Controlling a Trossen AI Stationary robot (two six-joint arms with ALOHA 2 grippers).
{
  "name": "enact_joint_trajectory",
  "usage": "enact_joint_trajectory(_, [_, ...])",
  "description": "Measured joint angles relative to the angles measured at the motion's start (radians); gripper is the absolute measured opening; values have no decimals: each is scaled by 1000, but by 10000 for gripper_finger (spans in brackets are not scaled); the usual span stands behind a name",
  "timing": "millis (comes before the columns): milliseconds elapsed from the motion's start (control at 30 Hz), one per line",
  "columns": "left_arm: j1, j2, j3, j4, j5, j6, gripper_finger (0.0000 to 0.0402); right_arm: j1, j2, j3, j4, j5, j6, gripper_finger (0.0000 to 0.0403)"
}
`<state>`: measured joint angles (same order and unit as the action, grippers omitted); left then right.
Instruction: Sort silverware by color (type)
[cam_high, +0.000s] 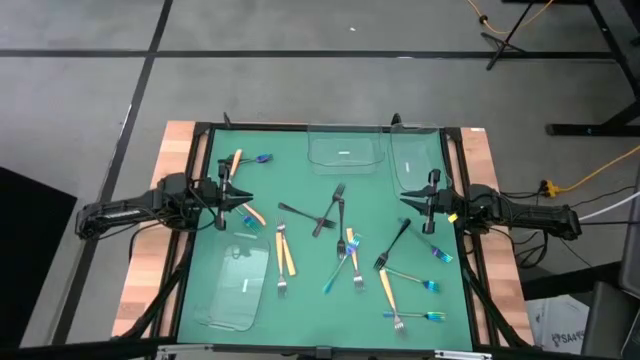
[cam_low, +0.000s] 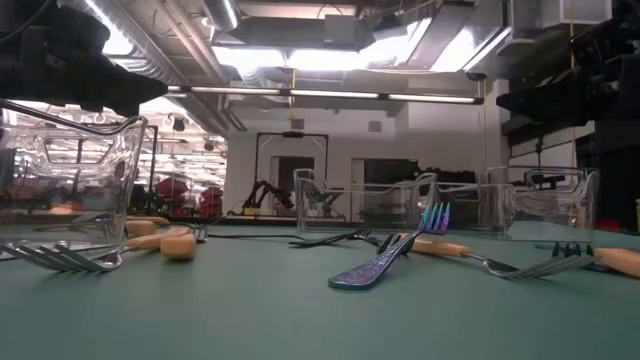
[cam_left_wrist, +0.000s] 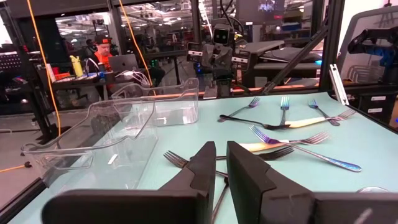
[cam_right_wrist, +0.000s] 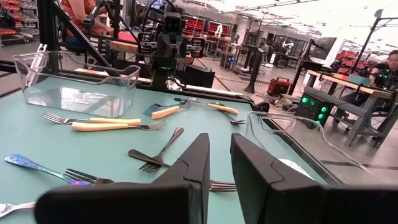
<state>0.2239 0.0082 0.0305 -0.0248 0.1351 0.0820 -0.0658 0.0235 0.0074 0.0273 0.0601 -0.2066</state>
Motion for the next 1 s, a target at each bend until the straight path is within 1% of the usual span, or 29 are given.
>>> enact_joint_trajectory(1000, [0,0,0,0,-2,0,33,0,0,-1,19,1,-5,56])
